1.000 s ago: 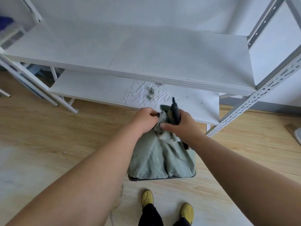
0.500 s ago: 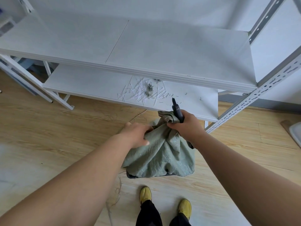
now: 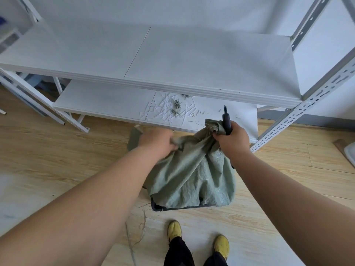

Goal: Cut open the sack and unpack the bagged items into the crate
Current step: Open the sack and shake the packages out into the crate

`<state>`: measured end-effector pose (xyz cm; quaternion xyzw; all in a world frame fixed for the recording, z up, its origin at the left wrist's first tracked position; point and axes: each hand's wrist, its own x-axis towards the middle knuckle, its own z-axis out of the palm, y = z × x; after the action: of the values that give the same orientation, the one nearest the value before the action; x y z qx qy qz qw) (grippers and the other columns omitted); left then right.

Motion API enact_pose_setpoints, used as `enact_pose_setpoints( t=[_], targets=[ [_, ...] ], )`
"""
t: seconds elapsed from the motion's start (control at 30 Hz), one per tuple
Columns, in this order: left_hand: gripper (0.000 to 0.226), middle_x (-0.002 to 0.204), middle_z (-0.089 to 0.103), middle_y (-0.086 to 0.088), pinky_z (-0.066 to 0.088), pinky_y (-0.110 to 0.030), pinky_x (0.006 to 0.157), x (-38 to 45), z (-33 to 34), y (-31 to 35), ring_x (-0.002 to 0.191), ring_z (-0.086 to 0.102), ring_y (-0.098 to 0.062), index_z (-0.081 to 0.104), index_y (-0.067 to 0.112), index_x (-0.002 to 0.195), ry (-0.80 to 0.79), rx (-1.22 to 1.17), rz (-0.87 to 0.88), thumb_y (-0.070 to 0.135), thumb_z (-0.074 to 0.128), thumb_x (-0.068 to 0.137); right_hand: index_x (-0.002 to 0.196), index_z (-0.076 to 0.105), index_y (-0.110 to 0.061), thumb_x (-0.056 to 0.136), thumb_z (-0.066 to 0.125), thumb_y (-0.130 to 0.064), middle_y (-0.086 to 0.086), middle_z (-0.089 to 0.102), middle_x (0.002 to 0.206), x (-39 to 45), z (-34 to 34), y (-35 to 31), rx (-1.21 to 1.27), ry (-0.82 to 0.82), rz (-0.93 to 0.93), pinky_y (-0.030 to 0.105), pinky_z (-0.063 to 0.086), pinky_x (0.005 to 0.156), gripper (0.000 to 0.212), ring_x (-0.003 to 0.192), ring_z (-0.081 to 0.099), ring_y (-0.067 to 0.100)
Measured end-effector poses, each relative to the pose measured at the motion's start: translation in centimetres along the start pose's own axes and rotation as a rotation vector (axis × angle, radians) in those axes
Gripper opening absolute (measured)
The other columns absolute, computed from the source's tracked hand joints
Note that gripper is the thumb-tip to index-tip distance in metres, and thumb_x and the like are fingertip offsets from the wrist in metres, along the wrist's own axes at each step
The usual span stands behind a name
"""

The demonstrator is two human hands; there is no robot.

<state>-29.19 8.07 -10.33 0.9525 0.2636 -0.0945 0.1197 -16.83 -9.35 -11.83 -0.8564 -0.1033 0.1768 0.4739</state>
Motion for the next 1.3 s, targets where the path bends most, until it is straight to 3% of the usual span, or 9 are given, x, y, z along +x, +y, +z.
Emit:
enact_pose_setpoints(
  t=[0.1, 0.23, 0.33, 0.47, 0.6, 0.7, 0.87, 1.07, 1.3],
  targets=[
    [0.025, 0.075, 0.058, 0.006, 0.035, -0.027, 0.057, 0.9, -0.3, 0.9, 0.068, 0.053, -0.019, 0.047, 0.025, 0.068, 0.364, -0.436, -0.098, 0.033, 0.066, 0.083, 0.086, 0.053, -0.033, 0.08, 0.067, -0.02, -0.013, 0.058, 0.073, 0.2, -0.2, -0.1, 0.041, 0.097, -0.007, 0.034, 0.047, 0.068, 0.02, 0.076, 0.059, 0.022],
    [0.019, 0.092, 0.066, 0.0, 0.05, -0.032, 0.074, 0.7, 1.0, 2.6, 0.083, 0.061, -0.021, 0.05, 0.028, 0.074, -0.016, -0.392, -0.016, 0.02, 0.062, 0.088, 0.088, 0.058, -0.028, 0.078, 0.07, -0.018, -0.01, 0.059, 0.072, -0.3, 0.1, -0.3, -0.133, -0.135, -0.059, 0.028, 0.042, 0.067, 0.019, 0.076, 0.059, 0.023],
    [0.02, 0.078, 0.056, 0.018, 0.04, -0.019, 0.057, 1.3, -0.3, 1.9, 0.069, 0.053, -0.003, 0.05, 0.034, 0.077, 0.406, -0.648, -0.14, 0.022, 0.06, 0.089, 0.081, 0.053, -0.033, 0.078, 0.066, -0.017, -0.017, 0.055, 0.068, 0.3, -0.5, -0.8, 0.036, 0.109, -0.092, 0.026, 0.038, 0.062, 0.021, 0.068, 0.054, 0.015],
    [0.003, 0.096, 0.066, -0.004, 0.045, -0.03, 0.063, 0.4, 0.6, 1.8, 0.078, 0.058, -0.019, 0.054, 0.024, 0.091, 0.003, -0.457, -0.1, 0.023, 0.056, 0.093, 0.094, 0.059, -0.026, 0.081, 0.068, -0.018, -0.005, 0.061, 0.078, 0.2, -0.9, -0.3, -0.128, -0.094, -0.073, 0.028, 0.042, 0.067, 0.018, 0.08, 0.059, 0.022],
    [0.011, 0.091, 0.065, 0.003, 0.047, -0.027, 0.065, 0.7, -1.1, 2.2, 0.081, 0.062, -0.016, 0.061, 0.023, 0.102, 0.25, -0.784, -0.17, 0.024, 0.057, 0.092, 0.098, 0.06, -0.022, 0.076, 0.076, -0.028, -0.007, 0.064, 0.082, 0.1, -1.5, -1.6, 0.071, -0.103, -0.062, 0.03, 0.047, 0.071, 0.027, 0.084, 0.063, 0.019],
    [0.031, 0.081, 0.056, 0.019, 0.037, -0.014, 0.061, 0.4, -1.9, 3.5, 0.076, 0.053, 0.002, 0.058, 0.029, 0.115, 0.003, -0.868, -0.06, 0.011, 0.057, 0.09, 0.105, 0.055, -0.024, 0.063, 0.086, -0.039, -0.012, 0.064, 0.091, -0.9, -0.5, -2.4, 0.054, -0.363, -0.1, 0.021, 0.046, 0.067, 0.053, 0.082, 0.061, 0.003],
    [0.053, 0.1, 0.062, 0.022, 0.04, 0.001, 0.074, -1.4, -1.4, 3.2, 0.09, 0.057, 0.016, 0.056, 0.04, 0.117, -0.172, -1.082, -0.002, -0.003, 0.056, 0.086, 0.093, 0.055, -0.022, 0.07, 0.08, -0.03, -0.016, 0.054, 0.074, -0.5, 0.3, -1.4, -0.11, -0.162, -0.076, 0.021, 0.036, 0.057, 0.034, 0.074, 0.055, 0.012],
    [0.122, 0.157, 0.012, 0.003, 0.032, -0.052, 0.111, -5.4, 4.4, 2.6, 0.141, 0.025, -0.027, 0.0, 0.043, 0.148, -0.331, -0.411, -0.12, 0.035, 0.085, 0.062, 0.079, 0.059, -0.025, 0.069, 0.079, -0.032, -0.011, 0.06, 0.071, 0.2, 0.6, -1.2, 0.027, -0.106, 0.062, 0.025, 0.042, 0.057, 0.023, 0.068, 0.057, 0.008],
    [0.121, 0.139, 0.044, 0.006, 0.047, -0.031, 0.093, -4.6, 6.3, 4.3, 0.121, 0.049, -0.011, -0.001, 0.046, 0.146, 0.217, -0.771, -0.132, 0.034, 0.086, 0.063, 0.087, 0.066, -0.023, 0.072, 0.079, -0.019, -0.005, 0.064, 0.069, -0.1, -0.3, -2.2, -0.007, -0.466, -0.052, 0.022, 0.046, 0.053, 0.02, 0.058, 0.058, 0.01]
  ],
)
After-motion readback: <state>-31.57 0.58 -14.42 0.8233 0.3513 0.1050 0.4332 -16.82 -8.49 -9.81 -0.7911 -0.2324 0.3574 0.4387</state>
